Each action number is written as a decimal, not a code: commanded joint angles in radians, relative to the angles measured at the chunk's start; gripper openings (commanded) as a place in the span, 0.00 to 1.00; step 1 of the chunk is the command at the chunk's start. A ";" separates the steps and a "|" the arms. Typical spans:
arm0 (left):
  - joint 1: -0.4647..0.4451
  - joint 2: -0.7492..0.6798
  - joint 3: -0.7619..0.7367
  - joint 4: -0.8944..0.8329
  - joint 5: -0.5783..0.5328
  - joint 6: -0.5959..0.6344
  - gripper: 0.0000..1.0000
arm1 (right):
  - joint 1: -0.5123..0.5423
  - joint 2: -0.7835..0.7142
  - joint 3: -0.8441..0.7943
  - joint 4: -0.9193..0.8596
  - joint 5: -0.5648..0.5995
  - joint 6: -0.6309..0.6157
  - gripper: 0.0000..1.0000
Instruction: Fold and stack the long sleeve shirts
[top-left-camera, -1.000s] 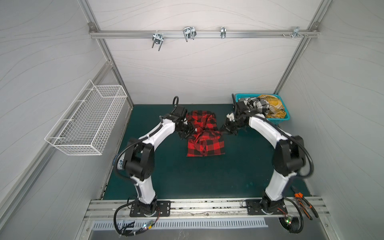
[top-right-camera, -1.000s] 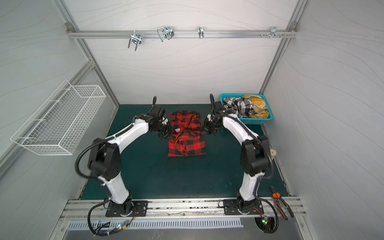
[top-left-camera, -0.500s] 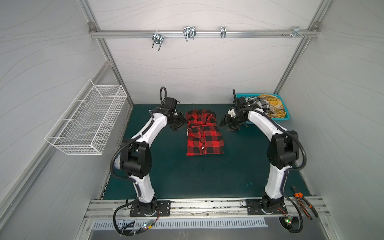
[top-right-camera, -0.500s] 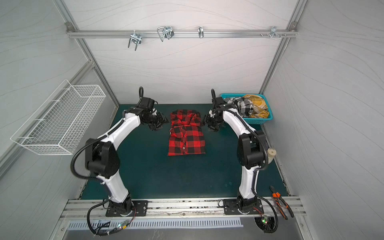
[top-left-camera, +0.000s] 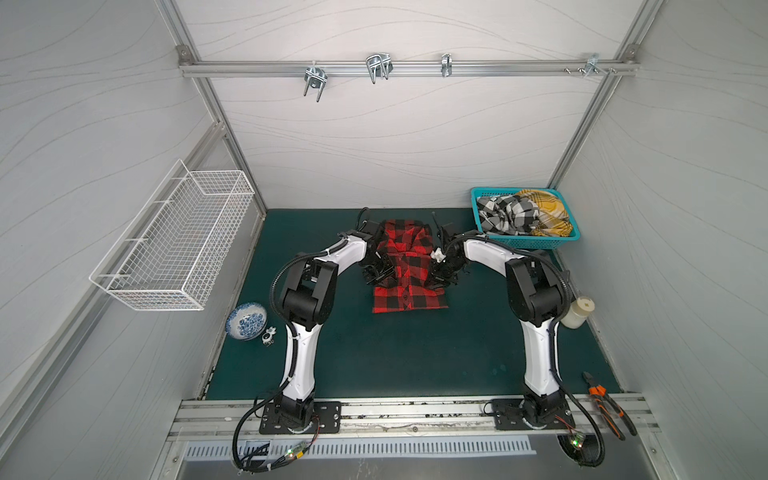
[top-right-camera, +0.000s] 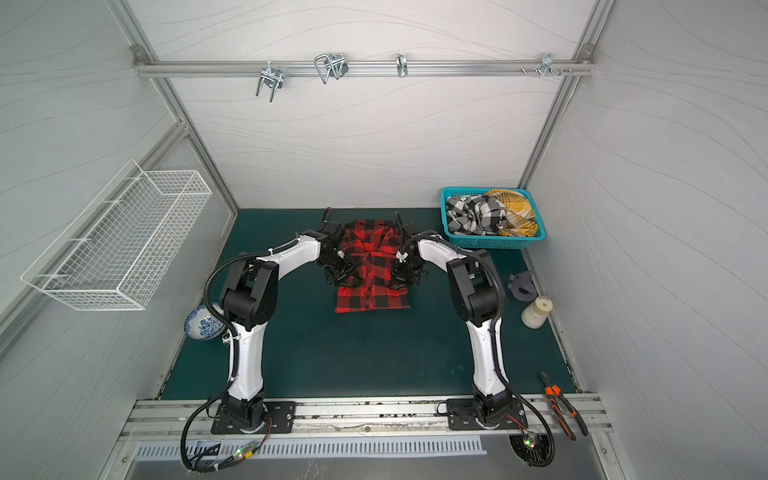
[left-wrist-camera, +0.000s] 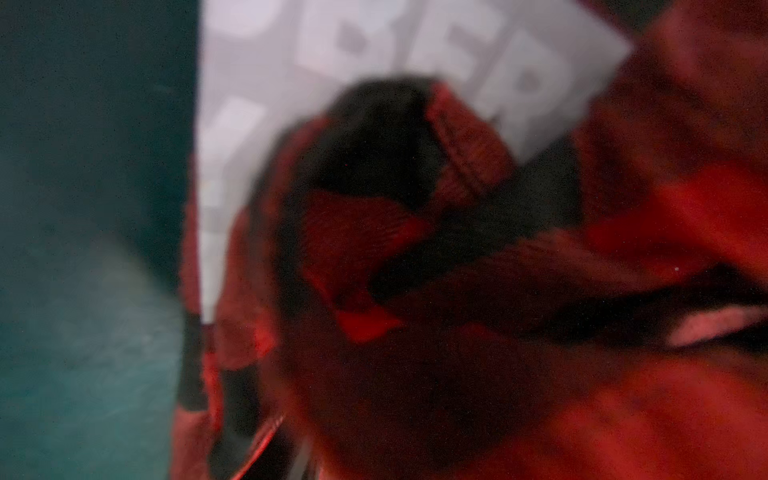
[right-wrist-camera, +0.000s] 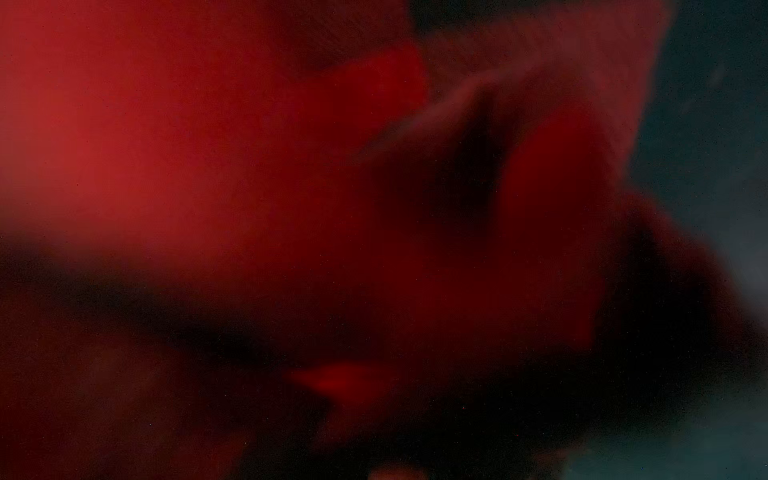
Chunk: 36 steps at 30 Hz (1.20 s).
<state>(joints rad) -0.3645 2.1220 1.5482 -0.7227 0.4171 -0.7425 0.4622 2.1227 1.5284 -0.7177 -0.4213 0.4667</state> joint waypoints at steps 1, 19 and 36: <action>-0.023 -0.078 -0.166 0.014 -0.026 -0.002 0.43 | 0.032 -0.072 -0.139 0.038 -0.030 0.024 0.20; -0.038 -0.378 -0.342 0.053 0.004 -0.006 0.39 | 0.175 -0.444 -0.401 0.048 0.085 0.129 0.19; 0.056 -0.244 -0.260 0.025 0.001 0.020 0.37 | 0.085 -0.223 -0.160 -0.046 0.093 0.054 0.18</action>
<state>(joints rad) -0.3077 1.9396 1.2625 -0.6586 0.4458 -0.7334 0.5457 1.9705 1.3399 -0.6643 -0.3660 0.5503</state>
